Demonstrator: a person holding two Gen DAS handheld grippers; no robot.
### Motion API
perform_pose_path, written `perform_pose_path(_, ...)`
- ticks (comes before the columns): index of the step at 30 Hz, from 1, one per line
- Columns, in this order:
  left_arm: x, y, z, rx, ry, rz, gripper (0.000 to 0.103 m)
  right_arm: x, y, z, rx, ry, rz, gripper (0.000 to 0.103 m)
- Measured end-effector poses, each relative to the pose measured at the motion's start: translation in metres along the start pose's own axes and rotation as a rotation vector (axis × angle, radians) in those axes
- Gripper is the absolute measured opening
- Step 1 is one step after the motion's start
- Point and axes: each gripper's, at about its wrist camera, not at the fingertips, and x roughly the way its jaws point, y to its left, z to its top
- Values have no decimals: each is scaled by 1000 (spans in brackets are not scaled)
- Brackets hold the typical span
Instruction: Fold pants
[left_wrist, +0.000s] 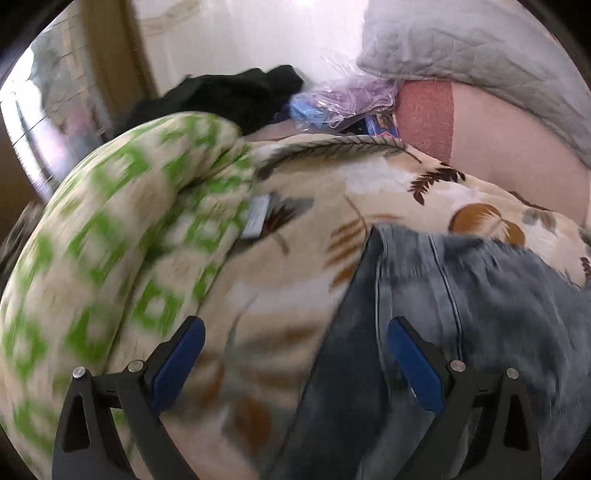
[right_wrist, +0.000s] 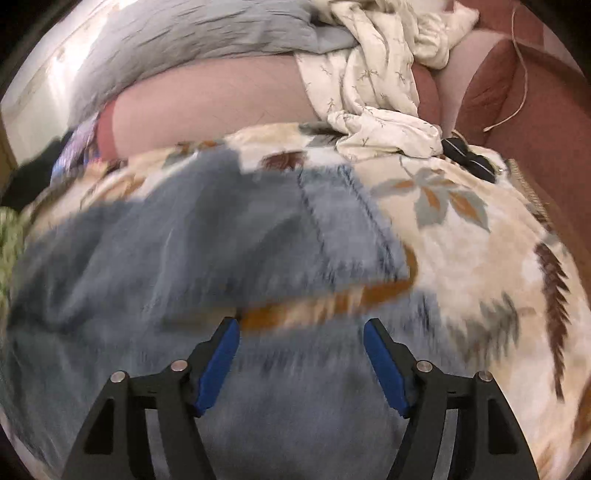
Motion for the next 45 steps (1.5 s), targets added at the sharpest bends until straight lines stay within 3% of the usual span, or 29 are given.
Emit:
perform_pose_path(3,27,-14,31,16,44,-1,99,17,-19,43,56,36,45,73)
perform_pose_path(6,51,-27,55,4,81,-22,99,47,-37,90,100,77,32,73)
perform_pose_path(10,80,-46,72,-4,139,-81,97,84,-46,126,137,120,41,73)
perform_pose_path(12,92,-56,75,14,159,-99,80,101,-48,137,134,131,18,73)
perform_pose_path(14,101,-66,74,28,185,-152,48,119,-50,143,141,154,-16,73)
perform_pose_path(16,109,-73,72,37,215,-186,36,132,-52,146,157,165,-24,73)
perform_pose_path(19,108,-81,69,57,176,-193,23,136,-53,150,179,123,-7,74)
perform_pose_path(21,104,-82,68,67,164,-201,18,137,-46,149,155,128,-14,64)
perform_pose_path(22,103,-80,69,63,160,-210,16,135,-41,149,130,128,-15,43)
perform_pose_path(23,100,-77,69,57,154,-223,14,132,-40,149,129,129,-6,32)
perform_pose_path(24,96,-74,69,51,145,-236,14,128,-40,150,134,123,-5,30)
perform_pose_path(25,92,-71,70,44,135,-249,13,121,-40,150,141,107,6,16)
perform_pose_path(26,86,-68,71,38,123,-263,13,117,-41,150,145,100,13,15)
perform_pose_path(30,61,-53,75,30,93,-295,13,90,-45,149,162,70,66,15)
perform_pose_path(38,4,-30,73,17,2,-367,12,40,-44,139,126,20,88,15)
perform_pose_path(45,-59,3,50,-16,-72,-432,12,-7,-63,119,186,-33,140,15)
